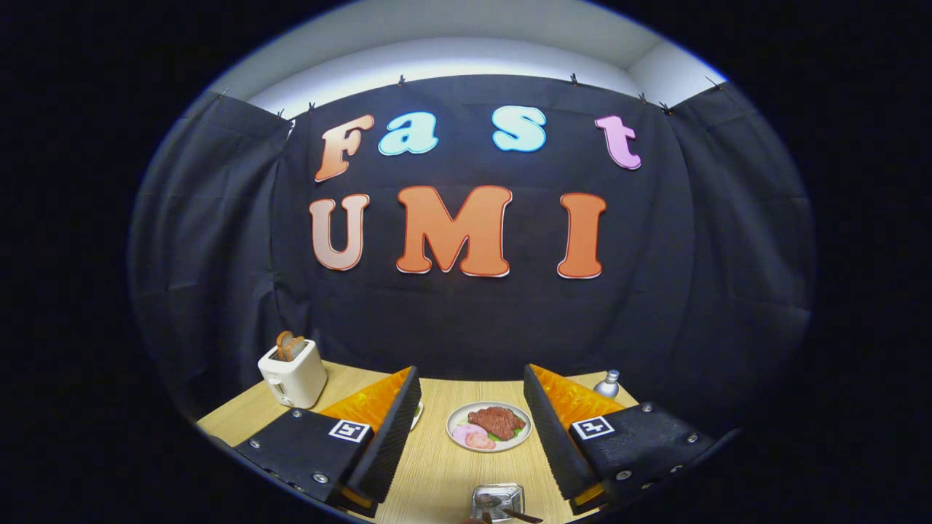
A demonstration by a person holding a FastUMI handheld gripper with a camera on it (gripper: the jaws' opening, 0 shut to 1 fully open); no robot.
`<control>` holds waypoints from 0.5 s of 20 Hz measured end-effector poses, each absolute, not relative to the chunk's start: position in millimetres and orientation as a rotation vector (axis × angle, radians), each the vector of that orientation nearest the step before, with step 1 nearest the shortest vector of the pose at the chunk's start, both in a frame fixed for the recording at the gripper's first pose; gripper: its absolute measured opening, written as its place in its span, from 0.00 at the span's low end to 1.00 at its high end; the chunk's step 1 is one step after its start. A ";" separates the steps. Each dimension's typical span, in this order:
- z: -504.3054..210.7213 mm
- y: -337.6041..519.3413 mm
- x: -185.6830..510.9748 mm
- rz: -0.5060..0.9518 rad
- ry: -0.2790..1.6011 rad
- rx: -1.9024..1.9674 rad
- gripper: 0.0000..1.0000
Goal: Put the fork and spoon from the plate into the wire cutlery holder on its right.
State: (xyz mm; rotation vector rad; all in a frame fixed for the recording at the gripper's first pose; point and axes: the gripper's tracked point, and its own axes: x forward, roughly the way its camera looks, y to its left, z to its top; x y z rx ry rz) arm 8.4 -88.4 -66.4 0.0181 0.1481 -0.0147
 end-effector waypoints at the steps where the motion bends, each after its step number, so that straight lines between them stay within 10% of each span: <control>1: -59.0 -87.0 8.0 -0.012 0.129 0.011 0.85; 10: -2.4 -71.0 6.4 -0.011 -0.001 0.037 0.89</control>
